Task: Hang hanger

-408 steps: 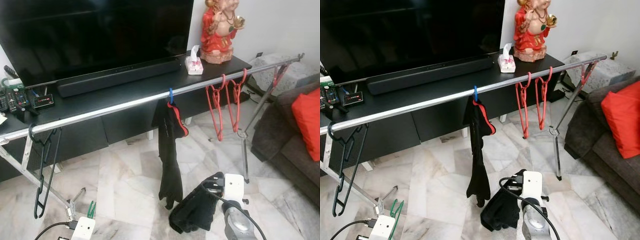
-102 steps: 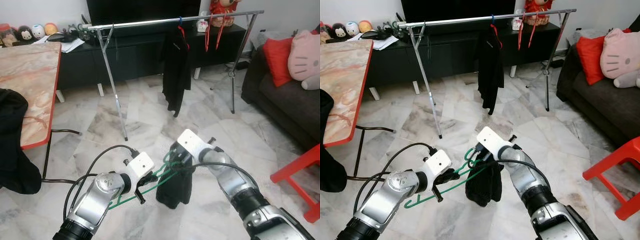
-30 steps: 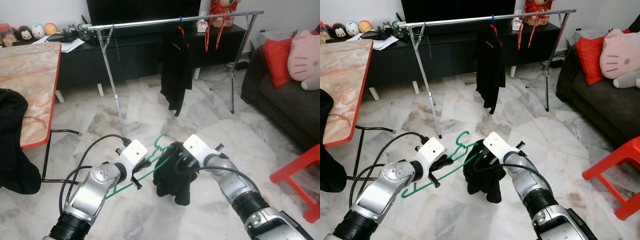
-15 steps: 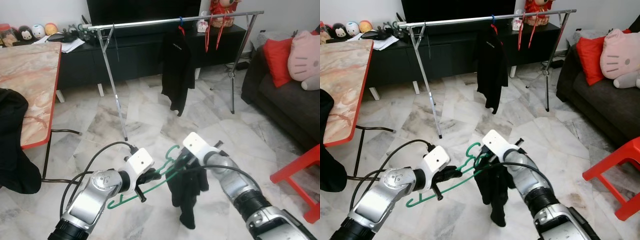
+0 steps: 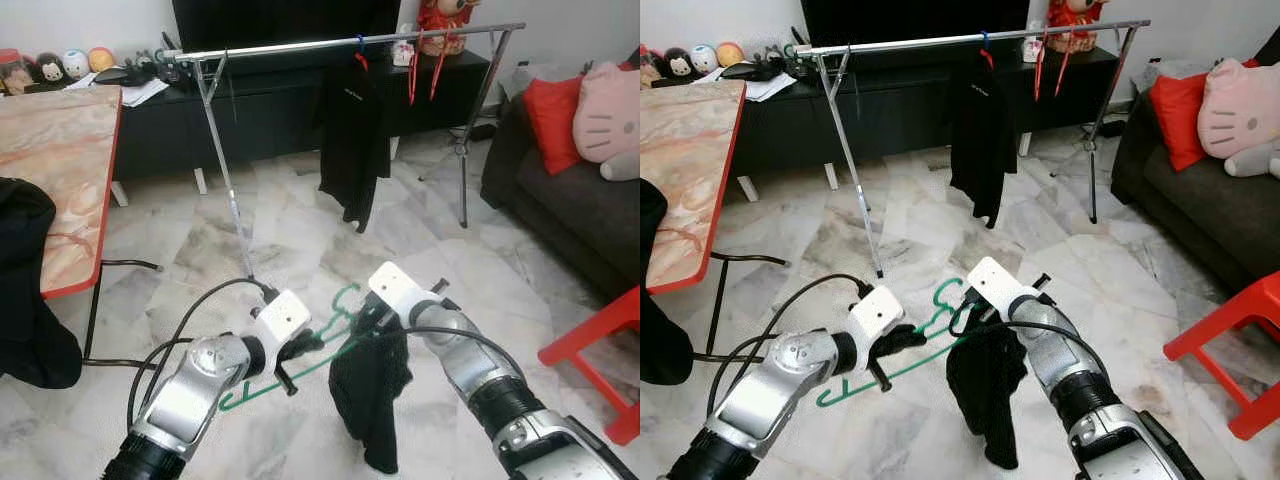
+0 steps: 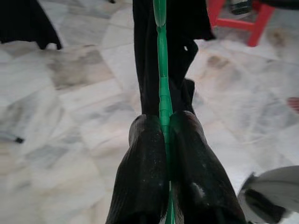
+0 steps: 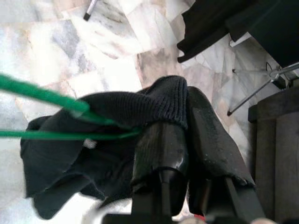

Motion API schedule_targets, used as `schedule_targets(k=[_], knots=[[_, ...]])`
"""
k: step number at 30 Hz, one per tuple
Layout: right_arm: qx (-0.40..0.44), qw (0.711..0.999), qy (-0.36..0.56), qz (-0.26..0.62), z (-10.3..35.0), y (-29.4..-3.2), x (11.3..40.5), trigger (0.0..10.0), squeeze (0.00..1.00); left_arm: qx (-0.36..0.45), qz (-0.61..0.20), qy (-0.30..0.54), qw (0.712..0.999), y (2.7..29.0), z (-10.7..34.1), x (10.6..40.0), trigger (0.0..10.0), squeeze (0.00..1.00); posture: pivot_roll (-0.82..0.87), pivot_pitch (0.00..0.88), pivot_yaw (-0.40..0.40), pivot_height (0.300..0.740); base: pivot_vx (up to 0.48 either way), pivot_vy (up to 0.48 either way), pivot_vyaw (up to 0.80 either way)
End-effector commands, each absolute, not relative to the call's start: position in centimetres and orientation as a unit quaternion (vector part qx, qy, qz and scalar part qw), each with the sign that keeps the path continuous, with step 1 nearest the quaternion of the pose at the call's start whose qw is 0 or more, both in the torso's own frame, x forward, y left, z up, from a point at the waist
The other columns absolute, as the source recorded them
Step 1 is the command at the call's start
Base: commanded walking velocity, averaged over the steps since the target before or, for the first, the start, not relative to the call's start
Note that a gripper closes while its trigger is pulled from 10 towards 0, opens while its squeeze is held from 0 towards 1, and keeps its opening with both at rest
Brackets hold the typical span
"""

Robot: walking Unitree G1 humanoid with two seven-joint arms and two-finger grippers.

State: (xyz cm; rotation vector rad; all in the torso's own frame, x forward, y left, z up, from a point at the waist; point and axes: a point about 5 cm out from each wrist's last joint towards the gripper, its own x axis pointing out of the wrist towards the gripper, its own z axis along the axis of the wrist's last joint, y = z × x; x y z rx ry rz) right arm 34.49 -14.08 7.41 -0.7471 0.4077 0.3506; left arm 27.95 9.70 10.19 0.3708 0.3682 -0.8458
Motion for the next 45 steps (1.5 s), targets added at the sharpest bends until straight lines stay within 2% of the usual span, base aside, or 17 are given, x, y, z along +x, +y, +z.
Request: schedule_targets(k=[1, 10, 17, 23, 34, 42, 45], knots=[[-0.36, 0.9, 0.177, 0.17, 8.5, -13.6, 34.9, 10.0, 0.0, 0.182, -0.391, 0.17, 0.886, 9.9, 10.5, 28.5, 10.0, 0.0, 0.0, 0.0, -0.062, 0.74, 0.0, 0.0, 0.0], [-0.352, 0.91, 0.158, 0.152, 9.9, -12.9, 35.1, 10.0, 0.0, 0.198, -0.388, 0.189, 0.88, 9.6, 9.8, 28.4, 10.0, 0.0, 0.0, 0.0, -0.062, 0.74, 0.0, 0.0, 0.0], [-0.358, 0.906, 0.182, 0.135, 8.8, -14.0, 34.8, 10.0, 0.0, 0.221, -0.354, 0.211, 0.884, 11.0, 9.2, 28.7, 10.0, 0.0, 0.0, 0.0, -0.066, 0.74, 0.0, 0.0, 0.0], [-0.363, 0.903, 0.19, 0.13, 8.4, -14.3, 34.6, 10.0, 0.0, 0.22, -0.341, 0.203, 0.891, 11.2, 9.6, 29.2, 10.0, 0.0, 0.0, 0.0, -0.067, 0.74, 0.0, 0.0, 0.0], [-0.359, 0.901, 0.19, 0.154, 8.0, -13.5, 34.3, 10.0, 0.0, 0.2, -0.37, 0.177, 0.89, 10.1, 10.3, 29.0, 10.0, 0.0, 0.0, 0.0, -0.068, 0.74, 0.0, 0.0, 0.0], [-0.353, 0.904, 0.159, 0.178, 9.2, -12.0, 34.5, 10.0, 0.0, 0.191, -0.425, 0.167, 0.869, 8.8, 10.3, 28.1, 10.0, 0.0, 0.0, 0.0, -0.066, 0.74, 0.0, 0.0, 0.0], [-0.354, 0.905, 0.156, 0.18, 9.5, -11.9, 34.6, 10.0, 0.0, 0.19, -0.416, 0.161, 0.874, 8.7, 10.4, 28.3, 10.0, 0.0, 0.0, 0.0, -0.066, 0.74, 0.0, 0.0, 0.0]])
